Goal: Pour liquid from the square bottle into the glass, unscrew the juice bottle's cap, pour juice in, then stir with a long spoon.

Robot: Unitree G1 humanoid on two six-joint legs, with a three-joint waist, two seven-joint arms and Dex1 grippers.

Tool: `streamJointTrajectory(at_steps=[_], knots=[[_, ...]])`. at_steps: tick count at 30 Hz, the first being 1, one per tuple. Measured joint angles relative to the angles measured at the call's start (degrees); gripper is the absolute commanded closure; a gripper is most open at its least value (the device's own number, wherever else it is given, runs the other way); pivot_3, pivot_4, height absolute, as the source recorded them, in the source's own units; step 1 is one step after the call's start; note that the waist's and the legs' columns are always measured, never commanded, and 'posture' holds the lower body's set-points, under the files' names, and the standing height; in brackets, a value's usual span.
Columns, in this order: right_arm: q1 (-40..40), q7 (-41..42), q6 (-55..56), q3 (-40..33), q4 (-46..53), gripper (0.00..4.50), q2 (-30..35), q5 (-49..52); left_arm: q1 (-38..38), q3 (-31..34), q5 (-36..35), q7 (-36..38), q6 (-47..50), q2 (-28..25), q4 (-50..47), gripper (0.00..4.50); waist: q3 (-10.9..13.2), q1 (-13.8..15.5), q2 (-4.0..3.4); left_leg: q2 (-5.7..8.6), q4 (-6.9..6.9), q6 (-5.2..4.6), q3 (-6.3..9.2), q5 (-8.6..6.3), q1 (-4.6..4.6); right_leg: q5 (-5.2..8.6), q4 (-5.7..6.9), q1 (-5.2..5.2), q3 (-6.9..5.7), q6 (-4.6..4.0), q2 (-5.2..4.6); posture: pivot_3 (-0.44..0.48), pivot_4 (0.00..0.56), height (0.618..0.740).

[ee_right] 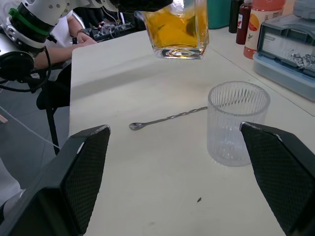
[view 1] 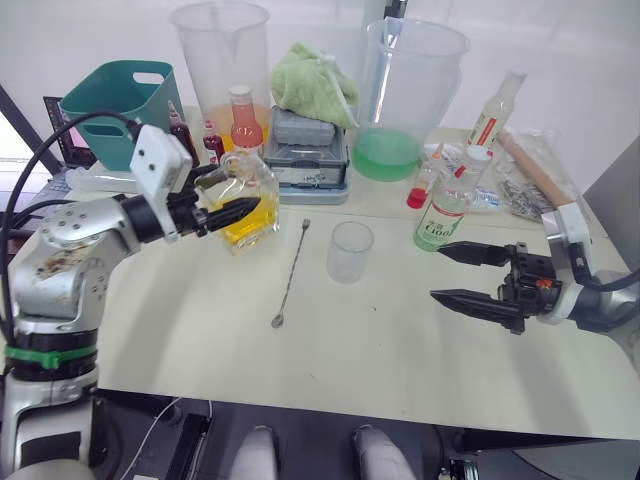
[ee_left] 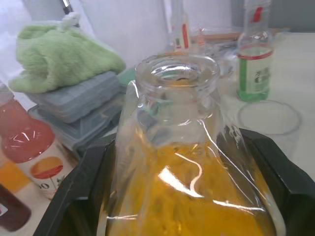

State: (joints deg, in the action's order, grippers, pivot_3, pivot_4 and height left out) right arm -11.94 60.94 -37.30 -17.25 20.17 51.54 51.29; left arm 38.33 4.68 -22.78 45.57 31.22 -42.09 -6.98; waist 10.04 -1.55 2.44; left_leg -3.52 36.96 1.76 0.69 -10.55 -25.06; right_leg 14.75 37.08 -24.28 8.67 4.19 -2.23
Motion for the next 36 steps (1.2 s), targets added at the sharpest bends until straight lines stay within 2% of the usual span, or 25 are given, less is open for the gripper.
streamJointTrajectory(at_steps=[8, 12, 18, 24, 30, 36], knots=[[2.35, -3.76, -1.09, -1.49, 3.9, 0.03, -1.84, 1.82, 6.4, -8.0, 8.7, -2.22, -4.19, 4.33, 10.47, 1.7, 0.02, 0.39, 0.03, 0.04, 0.04, 0.02, 0.1, 0.02, -0.02, -0.02, 0.03, 0.02, -0.07, -0.02, 0.01, 0.0, 0.15, 0.719], [3.51, -6.72, -1.73, -1.85, 7.32, 0.03, -2.58, 1.94, 11.76, -11.93, 14.85, -2.36, -13.91, 7.73, 18.35, 1.7, 0.02, 1.04, 0.03, 0.11, 0.09, 0.06, 0.21, 0.04, -0.1, -0.03, -0.02, 0.06, -0.14, -0.01, -0.01, 0.0, 0.15, 0.719], [5.57, -10.17, -1.86, -3.26, 10.03, 0.03, -3.68, 2.21, 13.68, -15.02, 22.28, -4.74, -30.63, 12.93, 30.41, 1.7, 0.02, 0.81, 0.03, 0.11, 0.08, 0.05, 0.26, 0.04, -0.11, -0.03, 0.03, 0.03, -0.15, -0.01, -0.01, 0.0, 0.15, 0.719], [7.76, -12.03, -2.04, -4.06, 11.91, 0.03, -3.9, 3.22, 17.33, -16.32, 28.36, -8.46, -39.85, 15.96, 40.89, 1.7, 0.03, 0.83, 0.05, 0.16, 0.13, 0.05, 0.37, 0.05, -0.18, -0.05, 0.04, 0.04, -0.19, 0.01, -0.01, 0.0, 0.15, 0.719], [8.85, -13.1, -3.07, -4.31, 12.76, 0.03, -3.61, 4.41, 19.12, -17.39, 34.0, -12.6, -47.31, 17.37, 44.29, 1.7, 0.03, 0.87, 0.05, 0.19, 0.15, 0.05, 0.44, 0.05, -0.19, -0.05, 0.06, 0.06, -0.22, 0.02, -0.03, 0.0, 0.15, 0.719], [8.85, -13.94, -3.28, -4.32, 13.06, 0.03, -3.52, 5.18, 19.05, -19.96, 38.42, -13.43, -51.28, 18.09, 45.16, 1.7, 0.03, 0.82, 0.05, 0.2, 0.17, 0.06, 0.48, 0.05, -0.19, -0.05, 0.09, 0.06, -0.24, 0.01, -0.03, 0.0, 0.15, 0.719]])
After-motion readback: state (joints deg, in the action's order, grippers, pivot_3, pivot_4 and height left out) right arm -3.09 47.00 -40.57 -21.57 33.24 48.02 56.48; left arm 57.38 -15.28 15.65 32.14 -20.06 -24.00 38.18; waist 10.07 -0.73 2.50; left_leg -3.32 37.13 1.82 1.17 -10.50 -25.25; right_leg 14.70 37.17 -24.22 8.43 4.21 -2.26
